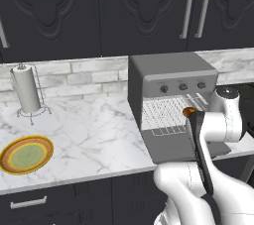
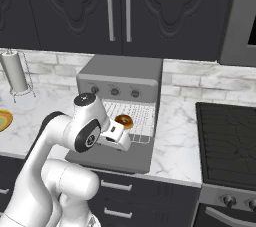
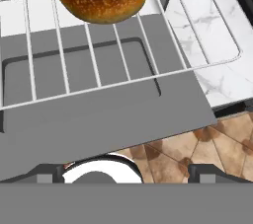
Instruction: Pick up the bagel from the plate, place it on the toaster oven rack, close the door, and set the timer.
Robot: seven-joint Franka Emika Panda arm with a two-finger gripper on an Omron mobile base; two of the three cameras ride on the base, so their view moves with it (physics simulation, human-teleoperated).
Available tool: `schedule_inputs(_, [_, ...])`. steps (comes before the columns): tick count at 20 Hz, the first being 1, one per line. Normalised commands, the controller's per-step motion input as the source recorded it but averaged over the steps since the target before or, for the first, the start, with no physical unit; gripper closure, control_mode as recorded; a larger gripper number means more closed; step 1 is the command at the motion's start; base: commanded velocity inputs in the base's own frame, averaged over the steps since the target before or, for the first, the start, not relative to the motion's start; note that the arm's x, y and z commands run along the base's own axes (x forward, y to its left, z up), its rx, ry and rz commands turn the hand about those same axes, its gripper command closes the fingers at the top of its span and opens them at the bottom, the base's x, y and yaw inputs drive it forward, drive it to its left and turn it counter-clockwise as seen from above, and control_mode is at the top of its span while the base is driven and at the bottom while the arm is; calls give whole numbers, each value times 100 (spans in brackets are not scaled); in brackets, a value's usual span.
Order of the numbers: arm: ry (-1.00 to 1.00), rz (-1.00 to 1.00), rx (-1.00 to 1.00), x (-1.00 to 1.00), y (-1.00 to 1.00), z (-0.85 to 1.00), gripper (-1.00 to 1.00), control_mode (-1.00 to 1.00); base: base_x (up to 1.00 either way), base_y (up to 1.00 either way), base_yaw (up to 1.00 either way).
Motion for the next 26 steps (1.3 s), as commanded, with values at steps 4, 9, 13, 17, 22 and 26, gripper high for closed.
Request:
schedule_inputs(4, [4,0,2,34,0,-30,-100,-100,0,0,0])
schedule_inputs(9, [1,0,2,33,0,-23,-100,-100,0,0,0])
schedule_inputs(13, [0,0,2,32,0,-12,-100,-100,0,0,0])
schedule_inputs(17, [0,0,3,54,0,0,-100,-100,0,0,0])
schedule_inputs(22, [0,0,3,78,0,0,-100,-100,0,0,0])
schedule_inputs(26, [0,0,4,100,0,2,-100,-100,0,0,0])
